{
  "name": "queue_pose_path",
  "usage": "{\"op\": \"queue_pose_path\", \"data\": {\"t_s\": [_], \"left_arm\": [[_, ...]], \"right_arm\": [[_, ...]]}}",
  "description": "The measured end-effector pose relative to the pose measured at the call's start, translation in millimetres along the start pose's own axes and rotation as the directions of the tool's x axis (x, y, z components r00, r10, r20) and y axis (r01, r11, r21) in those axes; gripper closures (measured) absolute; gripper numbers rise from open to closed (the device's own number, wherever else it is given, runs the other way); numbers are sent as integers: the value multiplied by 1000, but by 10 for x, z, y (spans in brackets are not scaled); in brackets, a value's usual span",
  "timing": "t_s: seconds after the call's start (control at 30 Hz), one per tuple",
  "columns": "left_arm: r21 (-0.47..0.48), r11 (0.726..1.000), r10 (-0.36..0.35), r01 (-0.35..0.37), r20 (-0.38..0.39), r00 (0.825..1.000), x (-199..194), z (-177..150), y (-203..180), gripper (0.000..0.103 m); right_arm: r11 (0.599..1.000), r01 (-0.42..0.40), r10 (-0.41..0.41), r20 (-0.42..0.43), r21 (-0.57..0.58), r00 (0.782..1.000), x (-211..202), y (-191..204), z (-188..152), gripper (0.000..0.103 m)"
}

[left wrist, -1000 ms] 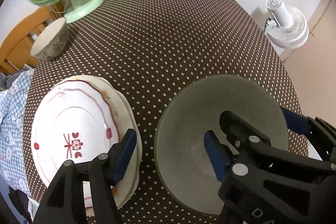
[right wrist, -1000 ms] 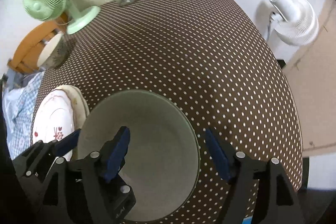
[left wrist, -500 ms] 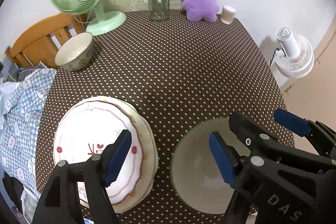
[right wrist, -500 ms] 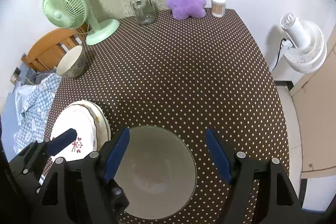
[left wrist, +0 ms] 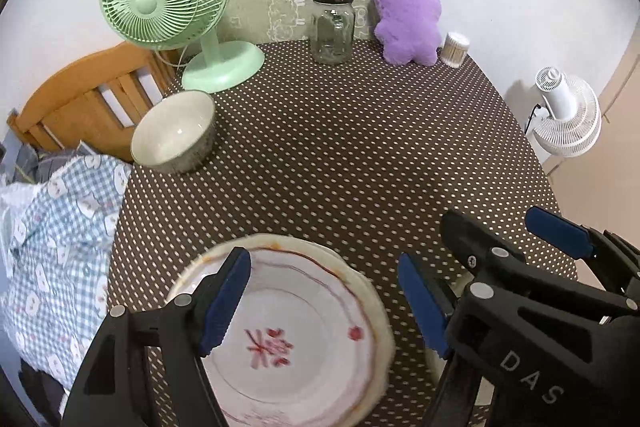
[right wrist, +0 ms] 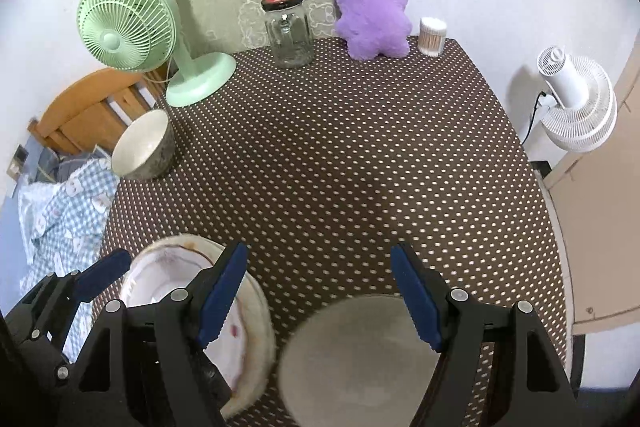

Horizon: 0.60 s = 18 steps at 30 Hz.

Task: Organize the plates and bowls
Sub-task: 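Move both grippers over to the grey-green bowls beside the green fan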

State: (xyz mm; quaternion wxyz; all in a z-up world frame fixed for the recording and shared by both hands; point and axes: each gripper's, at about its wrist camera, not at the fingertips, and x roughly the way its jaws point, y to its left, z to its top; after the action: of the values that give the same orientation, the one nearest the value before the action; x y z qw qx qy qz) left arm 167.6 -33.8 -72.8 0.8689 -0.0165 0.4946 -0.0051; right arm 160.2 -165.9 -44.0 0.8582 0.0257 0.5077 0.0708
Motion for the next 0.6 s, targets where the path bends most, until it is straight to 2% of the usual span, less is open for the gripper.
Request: {"op": "queue_pose_path", "data": {"t_s": [0.43,0.6], "left_arm": [[31,999,-17,16,25,1000,152,314,719,25],[20,1000,2,-3,40,999,222,432,999,25]], "right_arm": [[999,32,-33,42,29,999,196,754,280,25],[1000,-2,1,57,12,998,293,979,393,25]]}}
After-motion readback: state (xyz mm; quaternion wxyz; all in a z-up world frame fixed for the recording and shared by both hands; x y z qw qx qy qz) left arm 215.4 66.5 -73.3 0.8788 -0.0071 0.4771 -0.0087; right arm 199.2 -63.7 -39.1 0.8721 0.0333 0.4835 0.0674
